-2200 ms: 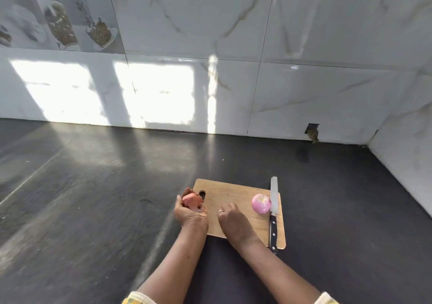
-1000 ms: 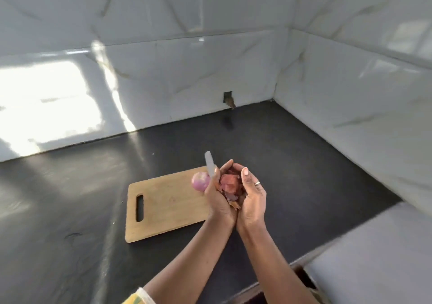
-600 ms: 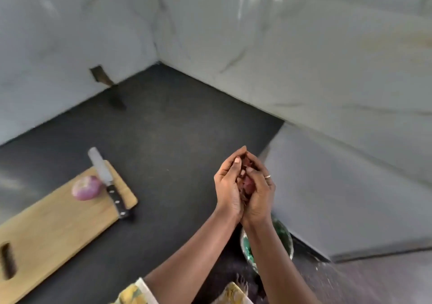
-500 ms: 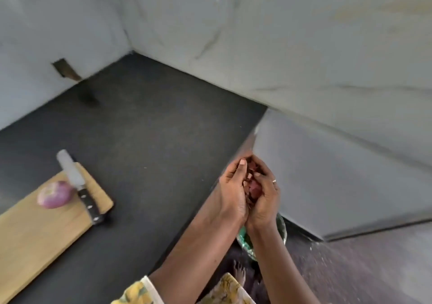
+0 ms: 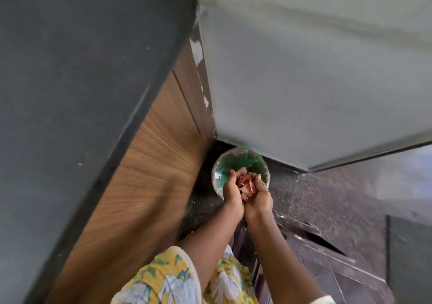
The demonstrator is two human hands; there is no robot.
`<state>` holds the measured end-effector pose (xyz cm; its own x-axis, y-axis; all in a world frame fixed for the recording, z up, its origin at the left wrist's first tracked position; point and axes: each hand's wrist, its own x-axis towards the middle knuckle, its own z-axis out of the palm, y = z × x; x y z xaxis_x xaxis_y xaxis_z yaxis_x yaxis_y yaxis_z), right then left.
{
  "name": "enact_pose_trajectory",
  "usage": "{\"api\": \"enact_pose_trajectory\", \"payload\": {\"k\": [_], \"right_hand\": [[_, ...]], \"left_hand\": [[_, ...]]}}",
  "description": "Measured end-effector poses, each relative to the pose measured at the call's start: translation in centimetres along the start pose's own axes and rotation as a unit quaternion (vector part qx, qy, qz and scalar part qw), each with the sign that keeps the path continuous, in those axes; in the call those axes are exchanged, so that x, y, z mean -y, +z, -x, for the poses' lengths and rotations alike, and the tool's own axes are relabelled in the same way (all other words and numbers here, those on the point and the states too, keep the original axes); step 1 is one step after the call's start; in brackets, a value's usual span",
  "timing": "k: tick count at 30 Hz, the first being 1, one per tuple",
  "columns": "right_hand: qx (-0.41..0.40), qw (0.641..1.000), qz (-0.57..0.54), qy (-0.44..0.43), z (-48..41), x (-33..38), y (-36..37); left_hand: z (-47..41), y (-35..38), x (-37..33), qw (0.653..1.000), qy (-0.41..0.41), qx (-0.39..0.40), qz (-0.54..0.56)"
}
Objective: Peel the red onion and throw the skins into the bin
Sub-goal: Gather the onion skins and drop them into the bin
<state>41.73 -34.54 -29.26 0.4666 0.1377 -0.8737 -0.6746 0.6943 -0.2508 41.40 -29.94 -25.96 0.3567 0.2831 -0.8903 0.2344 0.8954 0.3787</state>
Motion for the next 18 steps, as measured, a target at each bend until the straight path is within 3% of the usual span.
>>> {"api": "enact_pose_trajectory", "payload": {"k": [4, 8, 18], "right_hand": [[-0.044, 0.998, 0.001, 0.044, -4.6, 0.0, -1.1], [-0.085, 0.989, 0.074, 0.091, -8.9, -0.2, -1.9], [-0.122, 0.981, 0.128, 0.076, -17.4, -0.4, -3.0]], "left_hand": [[-5.7, -0.3, 2.2, 0.998, -0.039, -0.038, -0.036], [-10.8, -0.5, 3.8, 0.995, -0.064, -0.068, -0.046], [-17.6, -1.6, 4.1, 0.994, -0.104, -0.038, -0.021]]}}
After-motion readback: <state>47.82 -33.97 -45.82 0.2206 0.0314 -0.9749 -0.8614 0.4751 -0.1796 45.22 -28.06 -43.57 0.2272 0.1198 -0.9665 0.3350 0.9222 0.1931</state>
